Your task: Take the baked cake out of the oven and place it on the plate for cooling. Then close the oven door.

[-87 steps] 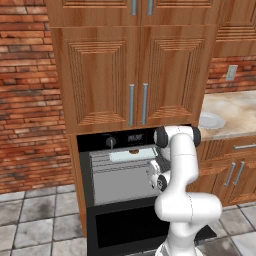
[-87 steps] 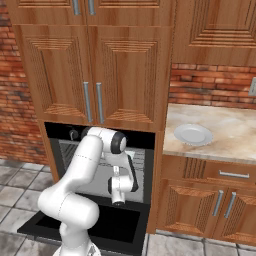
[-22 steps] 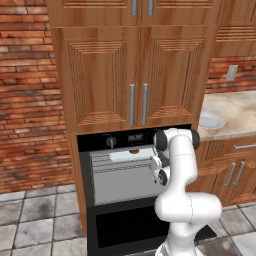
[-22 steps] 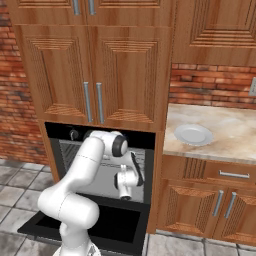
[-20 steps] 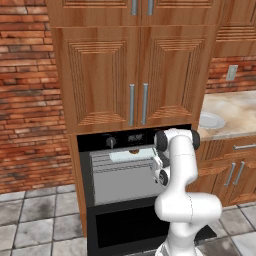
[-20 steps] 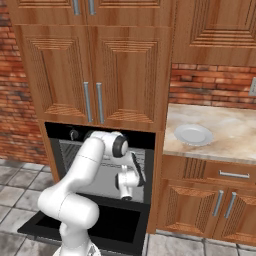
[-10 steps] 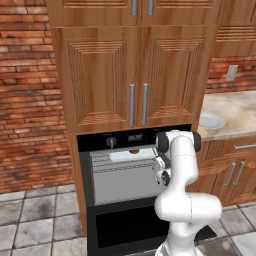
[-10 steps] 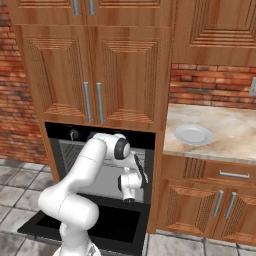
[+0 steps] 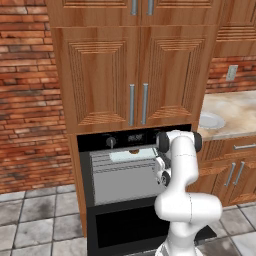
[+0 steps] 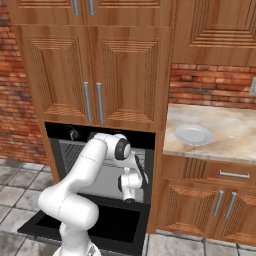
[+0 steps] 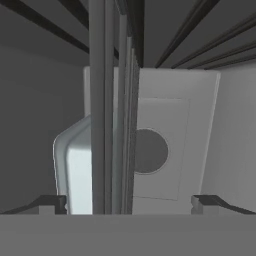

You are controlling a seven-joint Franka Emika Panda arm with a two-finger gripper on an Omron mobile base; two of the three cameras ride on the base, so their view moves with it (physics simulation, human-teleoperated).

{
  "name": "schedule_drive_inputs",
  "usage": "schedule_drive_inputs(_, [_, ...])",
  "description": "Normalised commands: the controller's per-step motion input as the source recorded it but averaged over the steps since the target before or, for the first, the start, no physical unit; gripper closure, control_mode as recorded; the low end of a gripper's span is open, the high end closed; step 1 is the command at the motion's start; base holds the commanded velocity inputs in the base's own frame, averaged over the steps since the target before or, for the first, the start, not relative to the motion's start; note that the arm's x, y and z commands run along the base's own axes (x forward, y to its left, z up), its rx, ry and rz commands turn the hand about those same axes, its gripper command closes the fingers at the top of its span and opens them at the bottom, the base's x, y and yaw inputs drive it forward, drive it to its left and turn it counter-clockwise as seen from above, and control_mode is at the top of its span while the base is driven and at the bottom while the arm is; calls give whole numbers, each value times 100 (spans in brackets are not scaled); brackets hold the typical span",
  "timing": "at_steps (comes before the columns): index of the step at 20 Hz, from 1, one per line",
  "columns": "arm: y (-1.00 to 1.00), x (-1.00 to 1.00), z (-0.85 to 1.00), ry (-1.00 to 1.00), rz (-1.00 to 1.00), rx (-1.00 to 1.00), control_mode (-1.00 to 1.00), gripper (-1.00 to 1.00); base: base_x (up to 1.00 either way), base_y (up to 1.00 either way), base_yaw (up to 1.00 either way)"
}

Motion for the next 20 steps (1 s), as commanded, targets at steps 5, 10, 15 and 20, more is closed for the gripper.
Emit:
schedule_drive_inputs(5, [0,0,0,0,0,0,-100,-100,0,0,0])
schedule_drive_inputs(10, [0,0,0,0,0,0,-100,-100,0,0,0])
schedule_drive_inputs(15, [0,0,0,0,0,0,-100,-100,0,0,0])
schedule_drive_inputs(20, [0,0,0,0,0,0,-100,100,0,0,0])
